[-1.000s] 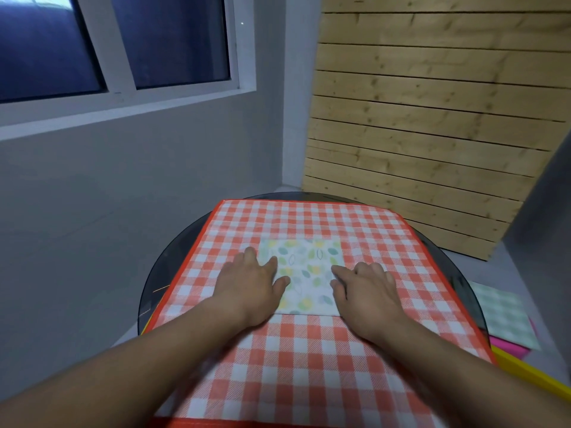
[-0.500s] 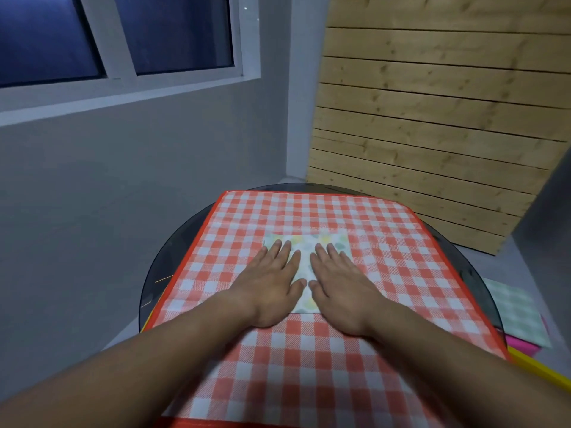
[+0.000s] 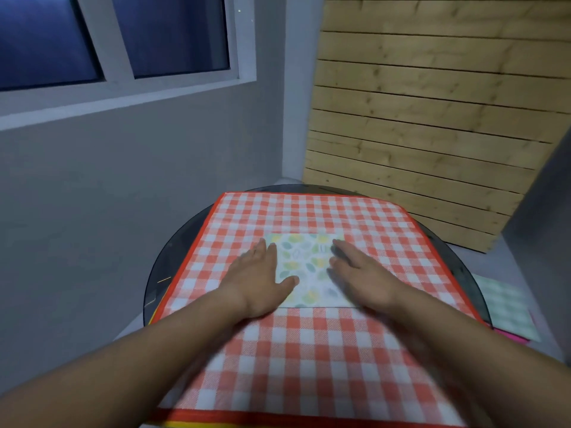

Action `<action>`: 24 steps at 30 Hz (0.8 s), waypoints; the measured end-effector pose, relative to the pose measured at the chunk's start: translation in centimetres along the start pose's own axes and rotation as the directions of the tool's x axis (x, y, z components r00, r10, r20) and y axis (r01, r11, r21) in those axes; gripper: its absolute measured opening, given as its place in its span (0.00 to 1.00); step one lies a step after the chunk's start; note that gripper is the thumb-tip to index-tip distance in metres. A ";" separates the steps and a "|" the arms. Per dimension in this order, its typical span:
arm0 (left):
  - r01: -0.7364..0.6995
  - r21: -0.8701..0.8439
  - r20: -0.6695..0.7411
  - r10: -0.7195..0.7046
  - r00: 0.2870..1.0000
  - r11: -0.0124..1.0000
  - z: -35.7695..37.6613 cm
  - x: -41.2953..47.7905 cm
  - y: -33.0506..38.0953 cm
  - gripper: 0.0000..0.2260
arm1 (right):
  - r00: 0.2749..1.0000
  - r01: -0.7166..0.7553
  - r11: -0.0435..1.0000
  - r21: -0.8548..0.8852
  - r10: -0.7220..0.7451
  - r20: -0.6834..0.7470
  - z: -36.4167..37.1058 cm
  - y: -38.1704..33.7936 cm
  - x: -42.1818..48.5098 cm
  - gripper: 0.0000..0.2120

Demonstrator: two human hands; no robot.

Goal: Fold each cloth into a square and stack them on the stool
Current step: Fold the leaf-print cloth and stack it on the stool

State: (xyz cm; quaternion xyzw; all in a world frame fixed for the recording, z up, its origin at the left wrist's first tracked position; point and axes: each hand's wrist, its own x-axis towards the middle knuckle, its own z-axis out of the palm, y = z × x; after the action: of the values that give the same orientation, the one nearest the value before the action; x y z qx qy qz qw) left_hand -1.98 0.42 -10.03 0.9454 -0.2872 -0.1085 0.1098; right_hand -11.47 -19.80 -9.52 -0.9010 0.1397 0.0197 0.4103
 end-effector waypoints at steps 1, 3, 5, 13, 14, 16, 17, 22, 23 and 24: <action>0.026 -0.056 -0.091 -0.031 0.995 0.998 -0.4 -0.1 0.1 0.28 | 0.991 -0.018 0.991 0.133 0.035 -0.127 -0.3 -0.3 -0.2 0.25; 0.122 -0.121 -0.137 -0.138 0.981 0.985 -1.6 -0.1 0.4 0.24 | 0.948 -0.093 0.981 0.173 0.141 -0.286 -1.4 -1.2 -0.2 0.17; 0.213 -0.151 -0.027 -0.219 0.975 0.965 -3.0 0.1 0.9 0.22 | 0.941 -0.228 0.968 0.106 0.247 -0.233 -2.3 -2.0 -0.1 0.12; 0.356 -0.336 0.162 -0.318 0.934 0.872 -4.8 1.0 1.6 0.27 | 0.921 -0.354 0.903 0.245 0.382 -0.079 -3.7 -2.6 0.4 0.11; 0.368 -0.372 0.168 -0.328 0.930 0.852 -4.9 1.0 1.6 0.30 | 0.928 -0.336 0.910 0.244 0.365 -0.081 -3.7 -2.4 0.5 0.10; 0.373 -0.455 0.173 -0.331 0.928 0.809 -5.0 1.2 1.7 0.33 | 0.936 -0.302 0.914 0.269 0.338 -0.096 -3.5 -2.0 0.4 0.09; 0.366 -0.492 0.173 -0.323 0.930 0.790 -4.9 1.2 2.0 0.33 | 0.936 -0.288 0.914 0.284 0.331 -0.116 -3.5 -1.8 0.2 0.14; 0.171 -0.679 -0.026 -0.257 0.966 0.714 -4.6 1.7 5.0 0.22 | 0.923 -0.140 0.949 0.282 0.228 -0.310 -5.5 0.0 -1.0 0.20; 0.122 -0.708 -0.056 -0.228 0.972 0.695 -4.5 1.9 6.2 0.19 | 0.908 -0.113 0.954 0.279 0.213 -0.362 -6.5 0.6 -1.4 0.19; 0.080 -0.726 -0.074 -0.194 0.978 0.683 -4.4 2.1 7.5 0.18 | 0.890 -0.081 0.956 0.281 0.196 -0.412 -7.6 1.4 -1.8 0.19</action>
State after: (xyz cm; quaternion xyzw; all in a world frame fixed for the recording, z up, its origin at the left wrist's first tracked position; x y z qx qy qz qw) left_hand -3.02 -6.22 -4.11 0.8509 -0.1413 -0.1511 0.4829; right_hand -14.22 -25.92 -5.20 -0.8093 0.2935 -0.1708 0.4793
